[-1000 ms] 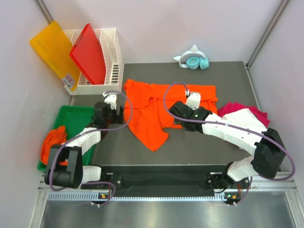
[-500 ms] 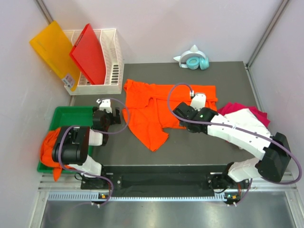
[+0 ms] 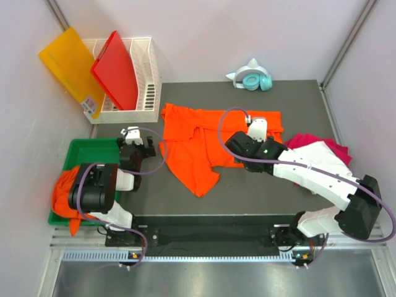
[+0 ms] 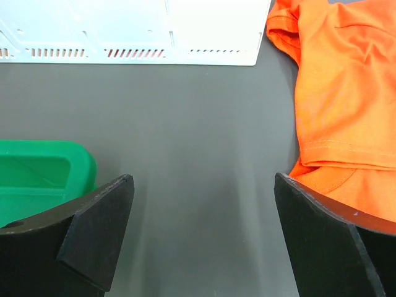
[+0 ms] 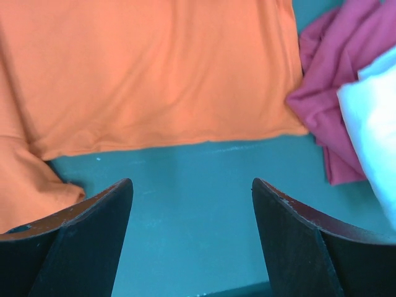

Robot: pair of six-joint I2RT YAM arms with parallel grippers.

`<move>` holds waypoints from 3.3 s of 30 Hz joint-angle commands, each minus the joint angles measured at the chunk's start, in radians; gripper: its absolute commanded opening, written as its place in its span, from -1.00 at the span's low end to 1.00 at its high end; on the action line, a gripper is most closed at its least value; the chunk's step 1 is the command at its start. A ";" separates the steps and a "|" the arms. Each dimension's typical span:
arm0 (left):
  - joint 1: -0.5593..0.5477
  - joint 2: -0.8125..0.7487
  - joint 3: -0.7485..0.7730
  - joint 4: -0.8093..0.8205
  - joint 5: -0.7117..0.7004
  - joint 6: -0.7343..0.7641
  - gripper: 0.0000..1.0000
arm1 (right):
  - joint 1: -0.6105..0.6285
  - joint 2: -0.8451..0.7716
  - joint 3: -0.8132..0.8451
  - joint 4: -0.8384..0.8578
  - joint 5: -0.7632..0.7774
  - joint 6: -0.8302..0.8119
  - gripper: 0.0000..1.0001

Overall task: Fold and stack the t-shirts
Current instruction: Grap the side of the flattened tshirt closest away from the robot with both arms

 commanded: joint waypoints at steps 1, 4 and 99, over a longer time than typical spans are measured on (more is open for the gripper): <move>0.005 0.007 -0.010 0.082 -0.012 -0.011 0.98 | 0.014 -0.086 -0.009 0.143 0.023 -0.129 0.56; 0.005 0.007 -0.010 0.084 -0.012 -0.011 0.98 | 0.016 -0.124 -0.035 0.174 0.049 -0.160 0.56; -1.135 -0.025 0.570 -1.590 -0.508 -1.232 -0.04 | -0.007 -0.373 -0.289 0.286 0.056 -0.275 0.57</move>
